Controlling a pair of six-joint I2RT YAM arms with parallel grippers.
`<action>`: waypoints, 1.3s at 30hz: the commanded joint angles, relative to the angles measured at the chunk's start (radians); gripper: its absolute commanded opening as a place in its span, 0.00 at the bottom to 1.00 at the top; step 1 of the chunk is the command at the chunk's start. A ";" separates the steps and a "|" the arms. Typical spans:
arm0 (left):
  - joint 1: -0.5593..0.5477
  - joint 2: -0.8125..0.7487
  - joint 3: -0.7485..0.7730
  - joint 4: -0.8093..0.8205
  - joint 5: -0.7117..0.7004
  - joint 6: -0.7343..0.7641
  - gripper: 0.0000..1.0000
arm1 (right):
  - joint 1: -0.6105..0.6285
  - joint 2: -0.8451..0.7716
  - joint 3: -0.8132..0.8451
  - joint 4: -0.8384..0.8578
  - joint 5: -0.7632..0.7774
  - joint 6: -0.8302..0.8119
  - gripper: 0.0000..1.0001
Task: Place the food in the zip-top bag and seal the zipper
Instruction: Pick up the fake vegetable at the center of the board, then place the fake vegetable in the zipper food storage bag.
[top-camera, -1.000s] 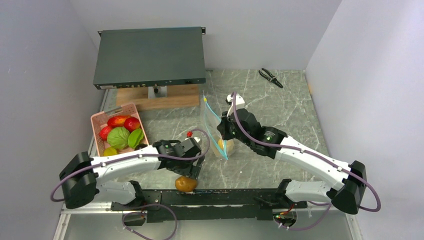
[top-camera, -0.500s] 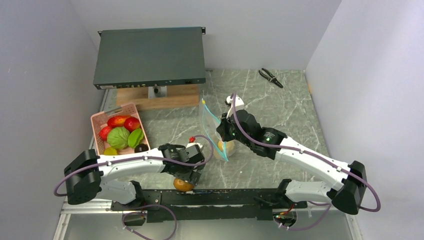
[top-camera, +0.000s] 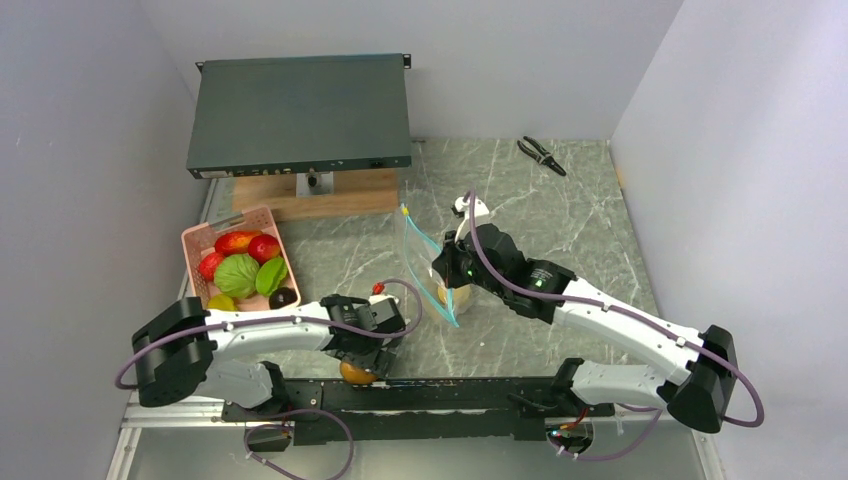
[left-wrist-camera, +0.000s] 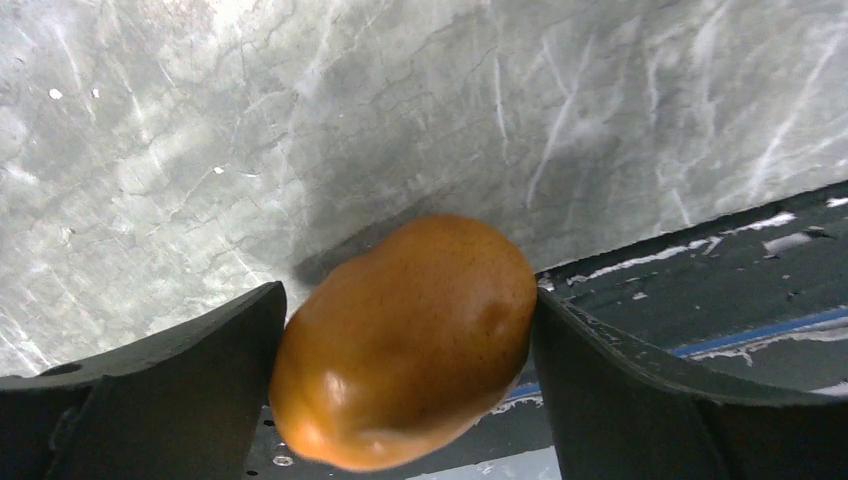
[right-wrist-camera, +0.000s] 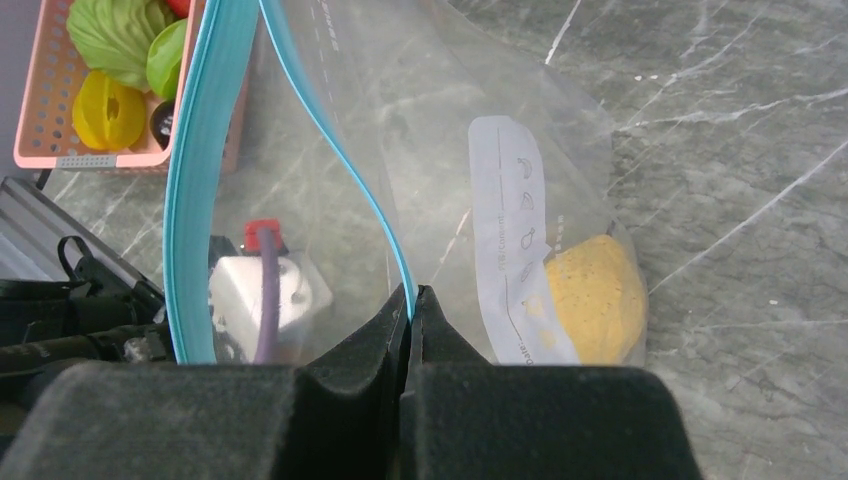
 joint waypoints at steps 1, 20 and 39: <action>-0.008 0.035 0.002 0.008 -0.023 -0.036 0.88 | -0.002 -0.031 -0.013 0.047 -0.016 0.013 0.00; -0.014 -0.422 0.211 -0.042 -0.176 -0.021 0.08 | 0.002 0.034 -0.005 0.074 -0.112 0.027 0.00; 0.083 -0.410 0.285 0.457 -0.139 0.022 0.00 | 0.055 0.025 -0.002 0.092 -0.105 0.094 0.00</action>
